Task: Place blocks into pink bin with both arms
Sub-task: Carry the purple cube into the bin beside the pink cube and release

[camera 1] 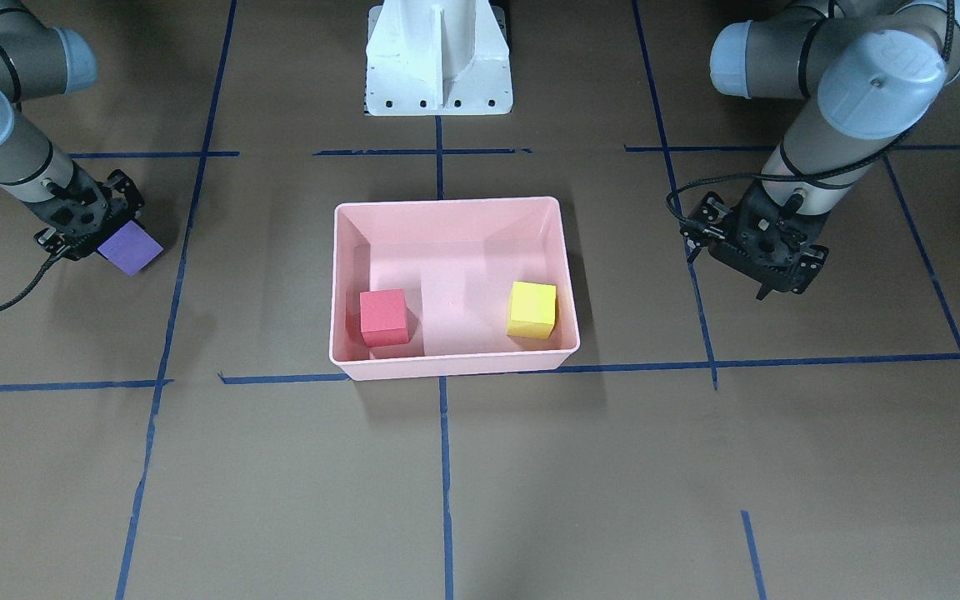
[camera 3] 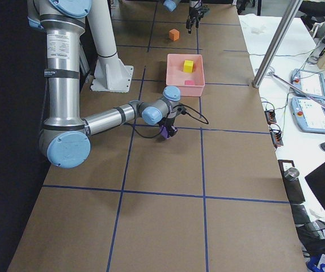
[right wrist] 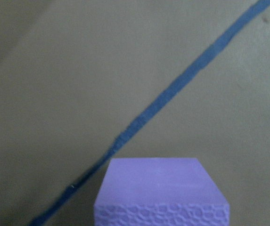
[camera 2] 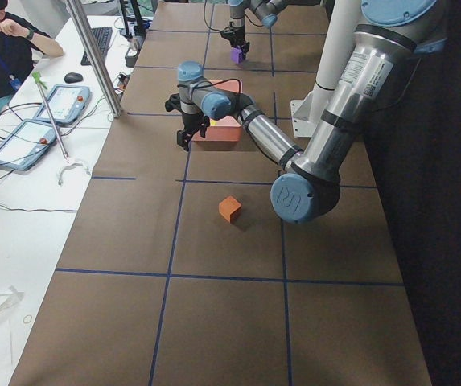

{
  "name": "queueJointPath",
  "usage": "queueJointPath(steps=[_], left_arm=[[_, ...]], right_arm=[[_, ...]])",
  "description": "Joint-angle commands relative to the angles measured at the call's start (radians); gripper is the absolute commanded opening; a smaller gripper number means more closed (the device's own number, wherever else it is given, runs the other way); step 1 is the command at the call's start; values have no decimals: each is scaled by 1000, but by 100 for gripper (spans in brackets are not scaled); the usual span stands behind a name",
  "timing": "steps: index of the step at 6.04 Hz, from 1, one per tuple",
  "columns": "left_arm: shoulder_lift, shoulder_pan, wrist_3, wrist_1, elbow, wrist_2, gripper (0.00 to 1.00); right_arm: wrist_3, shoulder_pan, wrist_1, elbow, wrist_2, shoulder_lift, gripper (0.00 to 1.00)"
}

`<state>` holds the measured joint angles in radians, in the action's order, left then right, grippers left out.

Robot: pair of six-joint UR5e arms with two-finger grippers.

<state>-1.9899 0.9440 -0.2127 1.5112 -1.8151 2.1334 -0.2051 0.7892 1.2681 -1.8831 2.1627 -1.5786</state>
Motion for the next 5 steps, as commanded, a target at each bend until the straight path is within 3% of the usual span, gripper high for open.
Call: queueJointPath(steps=[1,2,3,4,5], left_arm=[[107,9,4,1,-39,-3,100],[182,39,10,3,-47,-1,100],[277,61,27,103,-52,0,100],[343,77,27,212,-50,2,100],[342,81,15,219,-52,2,100]], right_arm=[[-403,-4,38,-94,15,116,29],[-562,-40,221,-138,14,256,29],[-726,-77,454,-148,0,449,31],[-895,-134,514,-145,-59,550,31],[-1022,-254,516,-130,-230,596,34]])
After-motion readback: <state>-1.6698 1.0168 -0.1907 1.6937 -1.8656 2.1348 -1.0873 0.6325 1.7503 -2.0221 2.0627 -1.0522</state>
